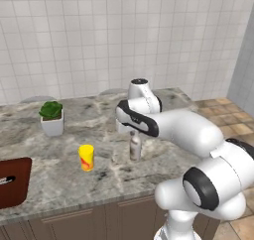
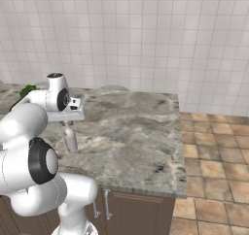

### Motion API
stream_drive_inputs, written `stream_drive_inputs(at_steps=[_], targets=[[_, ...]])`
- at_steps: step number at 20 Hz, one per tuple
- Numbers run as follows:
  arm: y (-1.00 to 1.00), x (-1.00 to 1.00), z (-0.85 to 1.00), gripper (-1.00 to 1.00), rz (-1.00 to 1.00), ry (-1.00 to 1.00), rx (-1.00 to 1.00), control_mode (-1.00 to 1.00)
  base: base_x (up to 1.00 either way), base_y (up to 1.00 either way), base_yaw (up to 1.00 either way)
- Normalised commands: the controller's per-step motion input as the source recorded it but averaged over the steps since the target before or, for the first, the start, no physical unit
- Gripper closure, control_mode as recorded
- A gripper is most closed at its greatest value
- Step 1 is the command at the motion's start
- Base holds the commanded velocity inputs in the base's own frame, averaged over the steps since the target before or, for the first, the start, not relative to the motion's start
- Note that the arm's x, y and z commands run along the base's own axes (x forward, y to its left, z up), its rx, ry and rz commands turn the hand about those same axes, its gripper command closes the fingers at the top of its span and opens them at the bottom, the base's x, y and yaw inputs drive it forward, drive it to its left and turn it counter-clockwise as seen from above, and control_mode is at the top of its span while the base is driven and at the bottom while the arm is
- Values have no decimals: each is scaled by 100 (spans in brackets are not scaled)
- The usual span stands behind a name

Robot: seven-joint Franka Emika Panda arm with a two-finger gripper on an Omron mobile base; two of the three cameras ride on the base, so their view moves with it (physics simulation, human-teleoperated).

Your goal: Place the drinks on the dining counter in a tight cluster.

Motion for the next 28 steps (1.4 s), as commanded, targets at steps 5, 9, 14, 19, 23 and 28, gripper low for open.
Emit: stream_drive_inputs(at_steps=[5,9,14,19,23,28], targets=[[0,0,-1,100,0,0,0,-100,0,0,0],[0,2,-26,100,0,5,0,-100,0,0,0],[0,3,-29,100,0,5,0,-100,0,0,0],[0,0,-6,100,0,0,0,-100,0,0,0],[-1,0,0,100,-2,0,0,-100,0,0,0],[0,0,0,-100,-1,0,0,-100,0,0,0]])
